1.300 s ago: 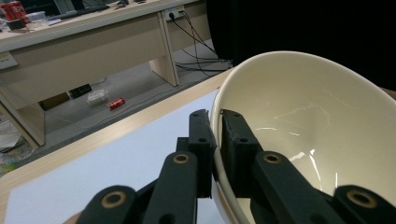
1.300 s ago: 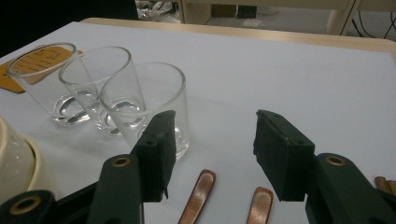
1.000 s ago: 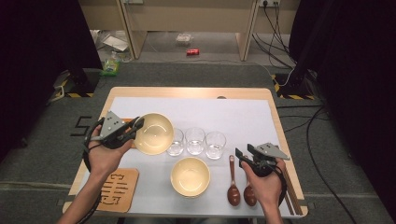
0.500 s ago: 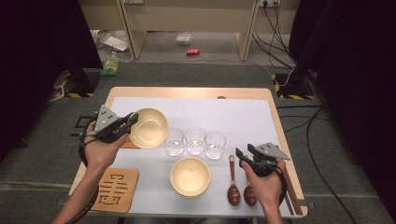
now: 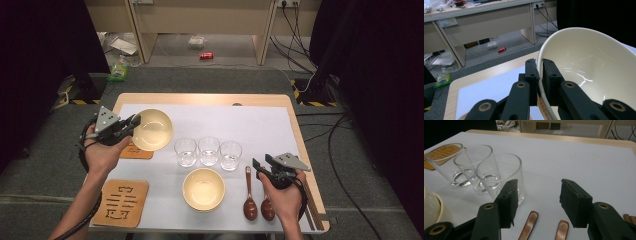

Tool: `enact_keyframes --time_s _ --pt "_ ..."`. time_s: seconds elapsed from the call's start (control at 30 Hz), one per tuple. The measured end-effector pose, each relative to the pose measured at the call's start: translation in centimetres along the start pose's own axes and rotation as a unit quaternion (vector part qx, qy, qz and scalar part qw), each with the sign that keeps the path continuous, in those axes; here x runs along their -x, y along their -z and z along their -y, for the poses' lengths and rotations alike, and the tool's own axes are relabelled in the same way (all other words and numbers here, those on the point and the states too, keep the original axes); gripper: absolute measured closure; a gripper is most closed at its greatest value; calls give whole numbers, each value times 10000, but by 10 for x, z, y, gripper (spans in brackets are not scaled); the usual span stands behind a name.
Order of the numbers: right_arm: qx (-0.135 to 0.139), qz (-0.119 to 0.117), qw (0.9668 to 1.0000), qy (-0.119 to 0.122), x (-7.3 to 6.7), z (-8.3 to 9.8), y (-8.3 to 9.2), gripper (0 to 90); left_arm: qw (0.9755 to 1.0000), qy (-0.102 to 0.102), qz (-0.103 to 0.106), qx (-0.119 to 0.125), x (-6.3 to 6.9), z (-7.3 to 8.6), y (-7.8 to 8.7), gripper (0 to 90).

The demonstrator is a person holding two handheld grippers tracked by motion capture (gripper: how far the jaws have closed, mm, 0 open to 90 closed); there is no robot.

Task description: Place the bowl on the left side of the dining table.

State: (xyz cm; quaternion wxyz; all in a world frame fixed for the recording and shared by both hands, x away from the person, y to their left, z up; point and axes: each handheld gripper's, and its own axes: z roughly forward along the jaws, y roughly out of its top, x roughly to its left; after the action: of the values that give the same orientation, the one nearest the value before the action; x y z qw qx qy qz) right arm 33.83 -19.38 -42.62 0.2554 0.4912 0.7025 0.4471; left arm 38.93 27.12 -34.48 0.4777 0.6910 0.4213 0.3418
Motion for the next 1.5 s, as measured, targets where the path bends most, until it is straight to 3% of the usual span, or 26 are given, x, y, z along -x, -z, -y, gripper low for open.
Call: enact_keyframes --time_s 1.0,1.5 --pt "-25 -9 10000 -19 0 1 -2 487 9989 327 -309 -148 -32 5 -23 825" --pt "-36 -9 10000 -18 0 2 -3 487 9959 554 -548 -454 -52 22 -39 825"
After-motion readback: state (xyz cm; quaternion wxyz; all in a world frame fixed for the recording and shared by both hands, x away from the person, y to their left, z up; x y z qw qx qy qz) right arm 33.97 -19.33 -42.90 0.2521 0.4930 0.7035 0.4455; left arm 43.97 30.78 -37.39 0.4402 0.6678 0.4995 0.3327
